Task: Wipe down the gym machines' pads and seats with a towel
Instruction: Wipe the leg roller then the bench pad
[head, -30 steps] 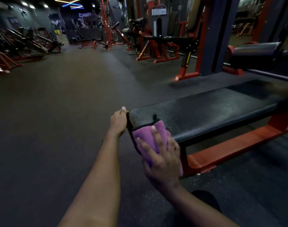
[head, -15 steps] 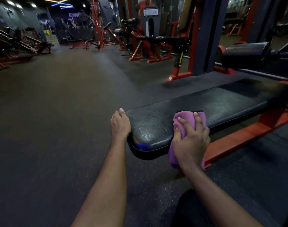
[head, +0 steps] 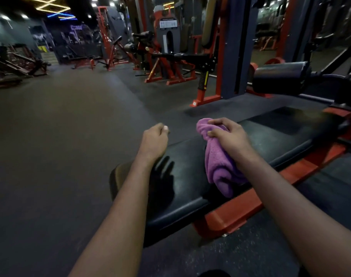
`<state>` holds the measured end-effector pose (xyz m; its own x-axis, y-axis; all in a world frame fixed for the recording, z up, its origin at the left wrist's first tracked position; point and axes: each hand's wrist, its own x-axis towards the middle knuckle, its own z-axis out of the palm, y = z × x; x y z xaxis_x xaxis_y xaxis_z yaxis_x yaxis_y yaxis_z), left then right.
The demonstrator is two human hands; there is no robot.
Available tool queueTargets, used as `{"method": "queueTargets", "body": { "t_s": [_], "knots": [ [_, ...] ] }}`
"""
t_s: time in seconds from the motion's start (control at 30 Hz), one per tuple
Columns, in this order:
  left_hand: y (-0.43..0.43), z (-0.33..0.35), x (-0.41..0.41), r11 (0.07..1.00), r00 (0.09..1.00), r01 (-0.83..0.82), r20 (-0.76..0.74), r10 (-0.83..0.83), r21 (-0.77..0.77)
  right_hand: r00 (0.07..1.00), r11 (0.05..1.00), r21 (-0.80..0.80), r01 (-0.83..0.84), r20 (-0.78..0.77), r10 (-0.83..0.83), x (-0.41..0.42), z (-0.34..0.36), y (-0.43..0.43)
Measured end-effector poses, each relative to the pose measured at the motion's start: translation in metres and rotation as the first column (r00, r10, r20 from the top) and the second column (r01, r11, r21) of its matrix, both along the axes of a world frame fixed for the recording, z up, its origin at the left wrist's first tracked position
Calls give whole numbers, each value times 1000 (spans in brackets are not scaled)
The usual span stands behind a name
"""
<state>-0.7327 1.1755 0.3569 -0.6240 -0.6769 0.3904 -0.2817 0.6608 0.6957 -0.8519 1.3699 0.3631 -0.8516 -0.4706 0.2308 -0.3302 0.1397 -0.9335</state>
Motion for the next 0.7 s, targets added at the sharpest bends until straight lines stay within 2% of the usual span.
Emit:
{"method": "queueTargets", "body": {
  "t_s": [0.13,0.23,0.33,0.43,0.5,0.63,0.7],
  "knots": [
    [26,26,-51,974,978,207,-34,-205,88,992,1000,-23,3,123,-1,-32,22,-7],
    [48,87,-74,908,945,313,-1,-326,278,990,997,77,-20,138,9,-46,72,2],
    [66,163,-80,830,923,335,23,-384,447,991,989,135,-58,124,41,-45,133,16],
    [77,245,-75,820,902,318,115,-417,476,982,971,180,-159,128,137,-37,206,28],
    [77,302,-67,840,897,304,163,-412,450,966,955,182,-234,155,207,-29,266,32],
    [77,418,-31,886,875,285,279,-396,365,946,943,176,-281,217,241,-11,374,39],
    [76,453,-14,894,851,308,324,-412,326,928,940,149,-308,264,262,-5,400,41]
  ]
}}
